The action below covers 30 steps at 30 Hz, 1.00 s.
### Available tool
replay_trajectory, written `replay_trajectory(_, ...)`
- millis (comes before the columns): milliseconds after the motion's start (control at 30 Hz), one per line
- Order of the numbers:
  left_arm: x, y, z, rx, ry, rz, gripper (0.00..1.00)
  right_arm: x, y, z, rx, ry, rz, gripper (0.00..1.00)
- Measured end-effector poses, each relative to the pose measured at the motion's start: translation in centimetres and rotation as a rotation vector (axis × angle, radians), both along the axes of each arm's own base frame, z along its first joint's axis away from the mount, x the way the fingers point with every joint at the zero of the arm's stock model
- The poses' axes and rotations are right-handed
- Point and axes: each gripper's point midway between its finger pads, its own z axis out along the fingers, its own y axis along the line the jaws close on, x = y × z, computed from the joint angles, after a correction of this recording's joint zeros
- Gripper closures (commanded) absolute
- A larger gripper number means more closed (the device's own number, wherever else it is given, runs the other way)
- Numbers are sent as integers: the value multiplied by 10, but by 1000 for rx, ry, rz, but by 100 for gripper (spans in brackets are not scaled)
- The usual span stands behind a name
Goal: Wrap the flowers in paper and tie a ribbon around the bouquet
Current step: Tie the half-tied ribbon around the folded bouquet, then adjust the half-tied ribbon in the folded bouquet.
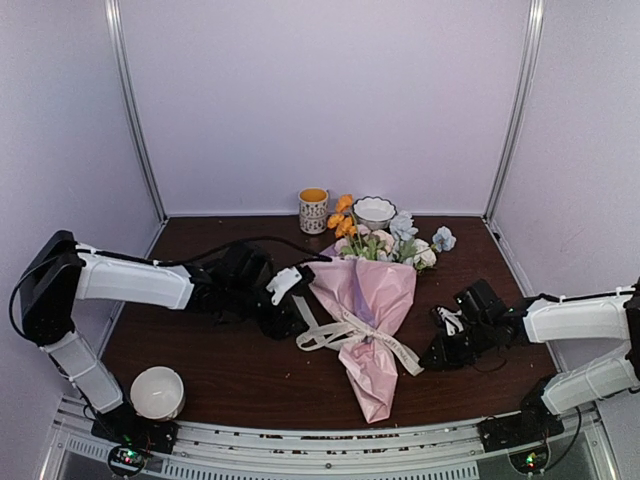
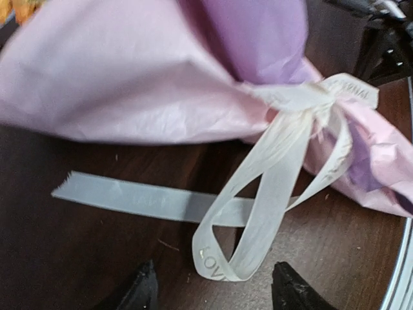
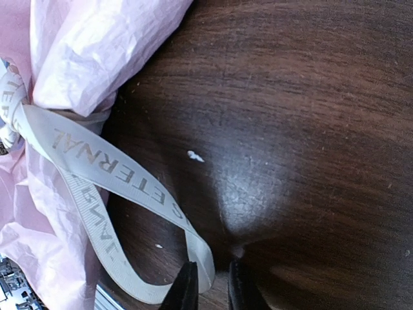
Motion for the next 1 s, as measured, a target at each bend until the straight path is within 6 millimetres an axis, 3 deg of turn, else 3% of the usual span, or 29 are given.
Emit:
replay_trajectory(100, -1, -15, 35, -78, -63, -58, 56, 3, 2, 4, 1, -7, 4, 77)
replay_trajectory(200, 1, -43, 57, -125, -92, -126, 58, 6, 3, 8, 3, -17, 7, 76)
replay_trajectory(300, 5, -74, 65, -139, -89, -179, 58, 8, 4, 11, 5, -24, 7, 76)
replay_trajectory(433, 8, -93, 52, -129, -17, -202, 54, 7, 3, 9, -3, -18, 5, 76)
replay_trajectory(633, 0, -85, 27, -78, 118, -145, 50, 7, 2, 9, -6, -17, 2, 76)
replay_trajectory(833, 8, -89, 15, -101, 244, -23, 54, 7, 2, 9, -7, -17, 2, 76)
replay_trajectory(1000, 10, -90, 10, -175, 340, 73, 51, 7, 2, 9, -8, -18, 1, 76)
